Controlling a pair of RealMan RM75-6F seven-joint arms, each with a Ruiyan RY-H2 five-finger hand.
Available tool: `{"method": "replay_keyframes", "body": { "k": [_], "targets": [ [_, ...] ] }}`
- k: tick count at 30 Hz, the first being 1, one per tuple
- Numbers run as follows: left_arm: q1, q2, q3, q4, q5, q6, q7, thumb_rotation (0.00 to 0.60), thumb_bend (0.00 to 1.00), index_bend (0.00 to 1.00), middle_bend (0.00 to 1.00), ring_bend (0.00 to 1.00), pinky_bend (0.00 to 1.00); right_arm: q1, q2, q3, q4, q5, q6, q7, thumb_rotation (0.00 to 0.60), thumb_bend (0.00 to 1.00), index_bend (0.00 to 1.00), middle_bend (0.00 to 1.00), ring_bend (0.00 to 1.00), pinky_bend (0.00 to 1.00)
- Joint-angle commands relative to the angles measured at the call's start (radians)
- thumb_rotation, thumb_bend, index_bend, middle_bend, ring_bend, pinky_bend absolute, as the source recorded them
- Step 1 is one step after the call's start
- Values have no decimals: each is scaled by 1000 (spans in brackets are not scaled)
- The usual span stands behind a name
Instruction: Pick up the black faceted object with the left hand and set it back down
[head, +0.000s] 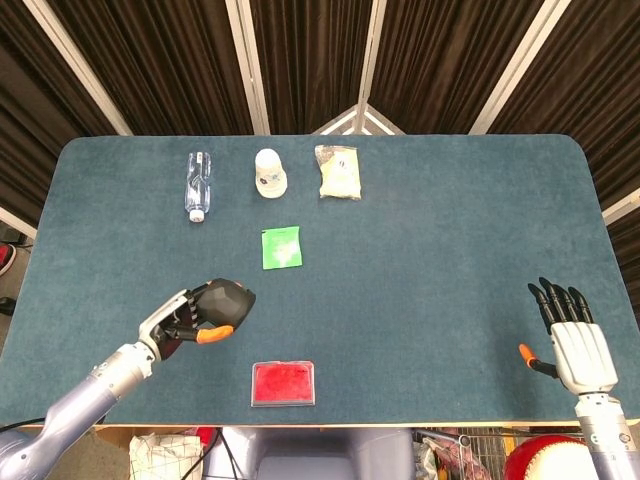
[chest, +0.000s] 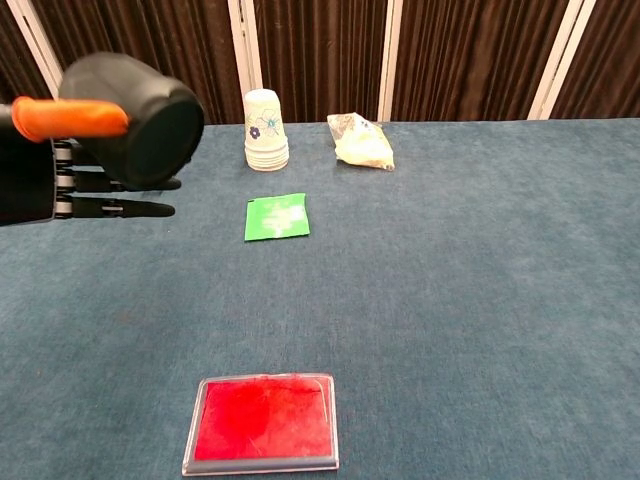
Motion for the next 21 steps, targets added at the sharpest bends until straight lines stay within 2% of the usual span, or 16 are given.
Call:
{"method": "replay_keyframes", "body": {
  "k": [1,6,8,9,12,15,19,21],
  "targets": [
    [71,23,35,-102,108,195,482,600,542,420,487,127,168,1,1,2,0,3,-2,0,600,285,47,24,64,11],
    [133,-214,101,65,402,572,1010,600,542,439,496,127,166,1,-1,-1,0,-1,-2,-1,600,286,47,24,64,11],
    [142,-282,111,140,494,660,1148,600,542,437,499,127,166,1,-2,-2,-1,-2,-2,1,600,286,47,24,63,10],
    [142,-308,109,199,559,704,1256,600,543,436,502,127,166,0,-1,-2,0,-2,-2,3,600,285,47,24,63,10],
    [146,-388,94,321,648,797,1475,600,544,438,512,127,166,1,-1,-3,-1,-4,-3,7,600,285,47,24,64,11],
    [138,-437,80,427,724,856,1637,600,548,446,518,127,166,2,2,-3,-2,-5,-3,13,600,285,47,24,64,11],
    [128,-469,86,499,771,888,1713,600,549,450,518,127,166,1,4,-4,-2,-7,-3,20,600,285,47,24,64,11],
    [128,-476,96,498,753,883,1711,600,549,450,517,127,166,0,4,-4,-3,-8,0,18,600,285,47,24,64,11]
  ]
}}
